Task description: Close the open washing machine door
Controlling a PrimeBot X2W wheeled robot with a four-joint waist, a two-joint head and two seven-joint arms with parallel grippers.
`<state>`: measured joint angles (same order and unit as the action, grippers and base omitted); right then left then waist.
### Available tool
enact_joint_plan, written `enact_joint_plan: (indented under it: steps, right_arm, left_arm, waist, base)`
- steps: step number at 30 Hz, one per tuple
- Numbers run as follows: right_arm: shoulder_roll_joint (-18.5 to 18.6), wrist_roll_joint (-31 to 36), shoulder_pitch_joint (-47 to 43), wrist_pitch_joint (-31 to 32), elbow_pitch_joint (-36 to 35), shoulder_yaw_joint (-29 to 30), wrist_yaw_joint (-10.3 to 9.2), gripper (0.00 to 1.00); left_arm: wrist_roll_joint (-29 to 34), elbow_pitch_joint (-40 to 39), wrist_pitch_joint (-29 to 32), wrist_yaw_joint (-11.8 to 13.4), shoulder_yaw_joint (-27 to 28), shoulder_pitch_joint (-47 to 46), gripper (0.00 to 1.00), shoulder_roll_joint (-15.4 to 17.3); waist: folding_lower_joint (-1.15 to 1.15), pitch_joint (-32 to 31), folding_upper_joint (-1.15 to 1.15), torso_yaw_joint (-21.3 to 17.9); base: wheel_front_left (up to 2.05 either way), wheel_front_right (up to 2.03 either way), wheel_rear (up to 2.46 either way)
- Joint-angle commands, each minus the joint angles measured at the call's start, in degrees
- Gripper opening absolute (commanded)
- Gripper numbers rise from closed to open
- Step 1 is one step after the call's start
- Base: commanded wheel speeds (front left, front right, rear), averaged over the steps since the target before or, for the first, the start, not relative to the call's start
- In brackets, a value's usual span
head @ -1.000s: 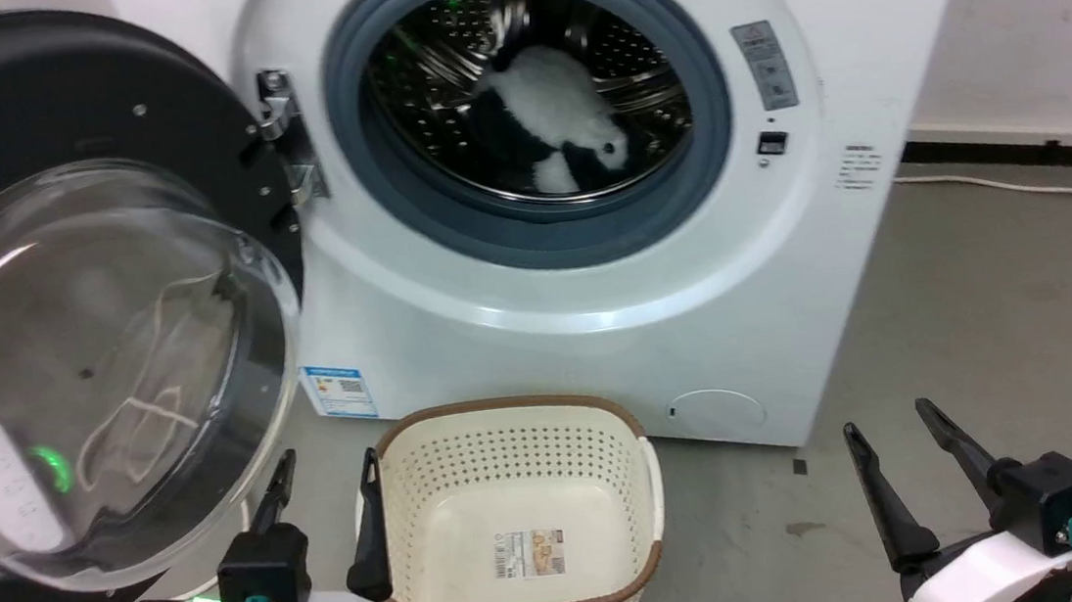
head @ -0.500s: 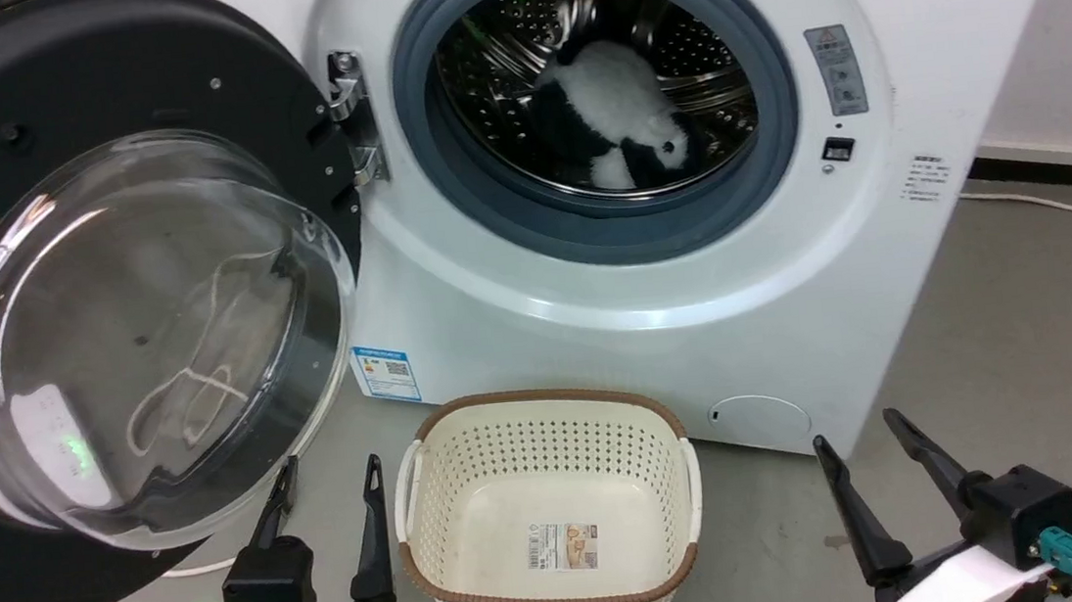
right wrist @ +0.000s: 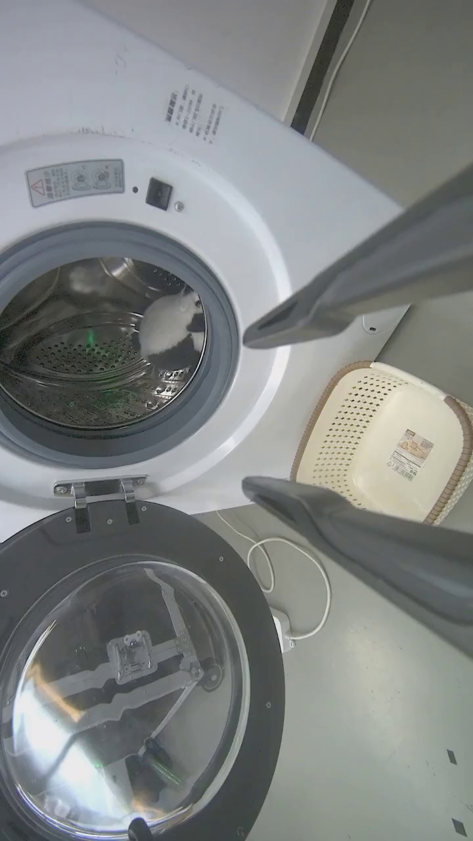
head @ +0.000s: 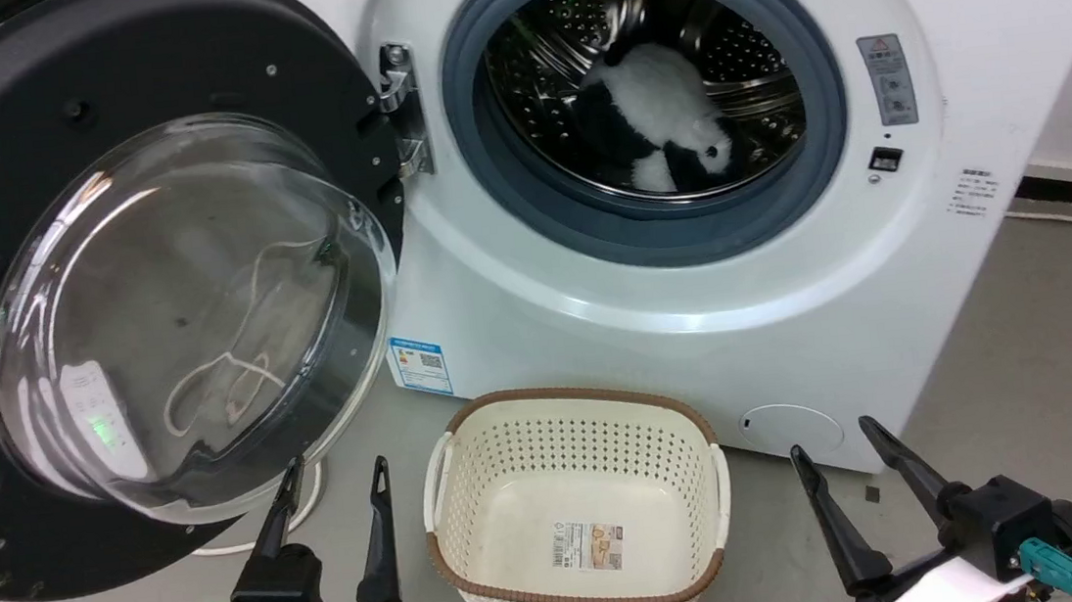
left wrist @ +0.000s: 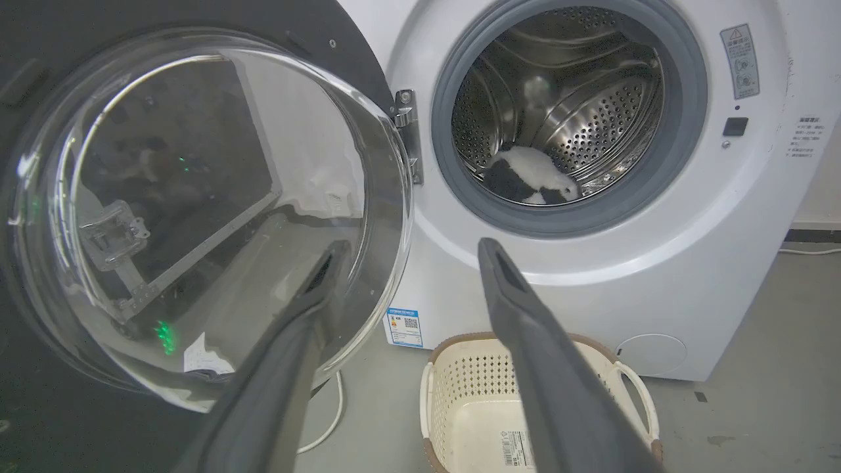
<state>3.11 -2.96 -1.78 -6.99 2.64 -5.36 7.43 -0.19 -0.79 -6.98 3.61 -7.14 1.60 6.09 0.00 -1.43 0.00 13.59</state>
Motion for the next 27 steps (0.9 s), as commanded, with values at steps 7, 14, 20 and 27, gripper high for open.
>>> enact_joint_plan:
  steps: [7, 14, 20, 27]
  right_arm:
    - [-0.05, -0.61, -0.42, -1.27, 0.48, -0.79, 0.03, 1.00]
    - [-0.07, -1.09, -0.67, -2.35, 0.86, -1.68, 0.03, 1.00]
    - [-0.09, -1.44, -0.83, -3.07, 1.26, -2.27, 0.04, 1.00]
    - [-0.10, -1.77, -1.25, -3.90, 1.65, -2.69, 0.04, 1.00]
  left_arm:
    - [-0.89, -0.25, -1.27, 0.89, -0.68, 1.15, 1.00, 0.28]
    - [-1.12, -0.73, -2.35, 1.56, -0.71, 1.81, 1.00, 0.57]
    - [-1.09, -0.92, -3.07, 1.83, -0.99, 2.34, 1.00, 0.62]
    - [-1.10, -0.89, -3.91, 2.44, -1.34, 3.03, 1.00, 0.51]
  waist:
    - [0.00, -0.18, 0.00, 1.70]
    - [0.00, -0.24, 0.00, 3.84]
    - [0.00, -0.35, 0.00, 5.19]
    - [0.00, -0.55, 0.00, 6.71]
  base:
    - [0.00, 0.00, 0.00]
    - [0.00, 0.00, 0.00]
    - [0.00, 0.00, 0.00]
    - [0.00, 0.00, 0.00]
